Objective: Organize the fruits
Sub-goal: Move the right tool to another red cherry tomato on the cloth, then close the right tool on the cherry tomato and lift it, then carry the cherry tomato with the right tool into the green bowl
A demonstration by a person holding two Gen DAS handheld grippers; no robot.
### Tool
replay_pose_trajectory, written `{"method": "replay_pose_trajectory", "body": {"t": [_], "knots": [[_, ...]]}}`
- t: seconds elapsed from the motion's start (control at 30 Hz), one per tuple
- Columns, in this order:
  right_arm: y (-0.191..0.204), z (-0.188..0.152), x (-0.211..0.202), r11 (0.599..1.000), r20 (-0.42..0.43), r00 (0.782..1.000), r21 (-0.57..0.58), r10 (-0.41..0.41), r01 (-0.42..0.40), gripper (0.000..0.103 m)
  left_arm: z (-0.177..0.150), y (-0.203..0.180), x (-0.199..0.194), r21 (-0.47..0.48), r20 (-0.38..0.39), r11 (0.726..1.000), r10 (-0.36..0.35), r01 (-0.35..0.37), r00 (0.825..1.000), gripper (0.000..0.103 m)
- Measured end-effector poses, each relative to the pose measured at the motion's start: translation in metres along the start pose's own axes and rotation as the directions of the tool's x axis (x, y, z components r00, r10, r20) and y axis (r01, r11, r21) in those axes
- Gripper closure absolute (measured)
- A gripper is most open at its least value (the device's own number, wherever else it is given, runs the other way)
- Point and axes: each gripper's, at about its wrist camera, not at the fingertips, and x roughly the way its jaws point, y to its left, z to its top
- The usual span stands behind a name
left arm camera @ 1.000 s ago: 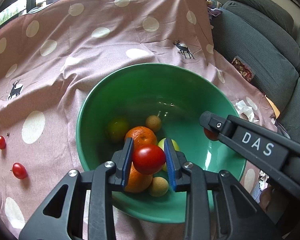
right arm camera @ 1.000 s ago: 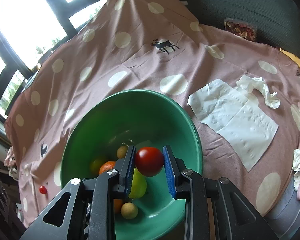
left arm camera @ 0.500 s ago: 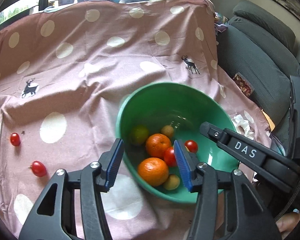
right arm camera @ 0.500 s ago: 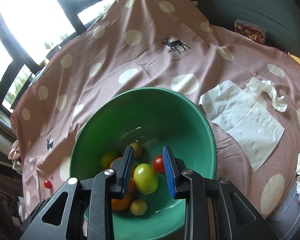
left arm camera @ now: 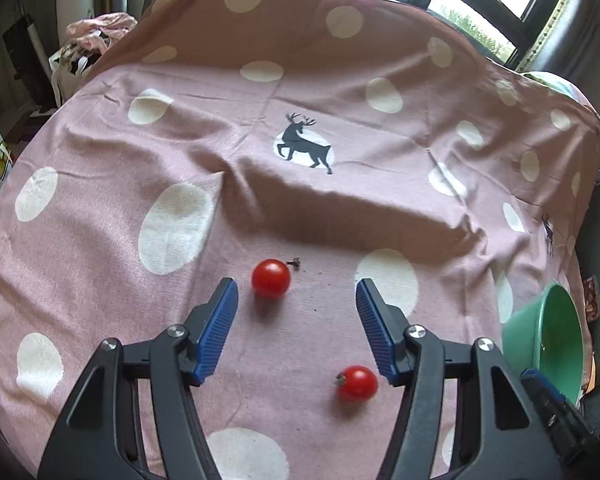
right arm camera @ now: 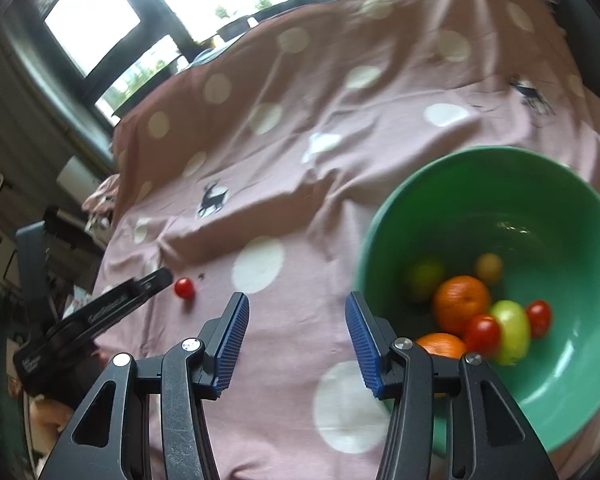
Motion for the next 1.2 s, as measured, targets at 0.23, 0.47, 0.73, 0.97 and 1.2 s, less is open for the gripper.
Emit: {"method": "replay_pose_trajectory", "body": {"t": [0.23,0.47,0.73,0.97,1.2], "knots": [[0.057,-0.011,0.052,0.984,-0.125,0.99,-0.156,0.067,-0.087,0.052,0.007,0.011,0.03,-0.02,-0.057,0.999,-0.029,0.028,0.998,0.05],[0.058,-0.021,0.083,0.982,-0.175,0.985,-0.183,0.004,-0.036,0.063,0.007,0.022,0.048,-0.048,-0.096,0.999,-0.017,0.013,0.995,0.06],[0.065,-0.028,0.09,0.976,-0.193,0.981,-0.209,0.014,-0.055,0.064,0.006,0.02,0.05,-0.011,-0.071,0.999,0.041,-0.042,0.997,0.071],[0.077,-0.038,0.097,0.96,-0.197,0.979,-0.281,-0.048,-0.01,0.073,0.003,0.018,0.051,0.024,-0.041,0.996,0.088,-0.087,0.995,0.077],[0.071,-0.036,0.091,0.967,-0.189,0.981,-0.256,-0.044,-0.006,0.073,-0.001,0.019,0.042,0.001,-0.043,0.999,0.047,-0.047,0.998,0.077]]}}
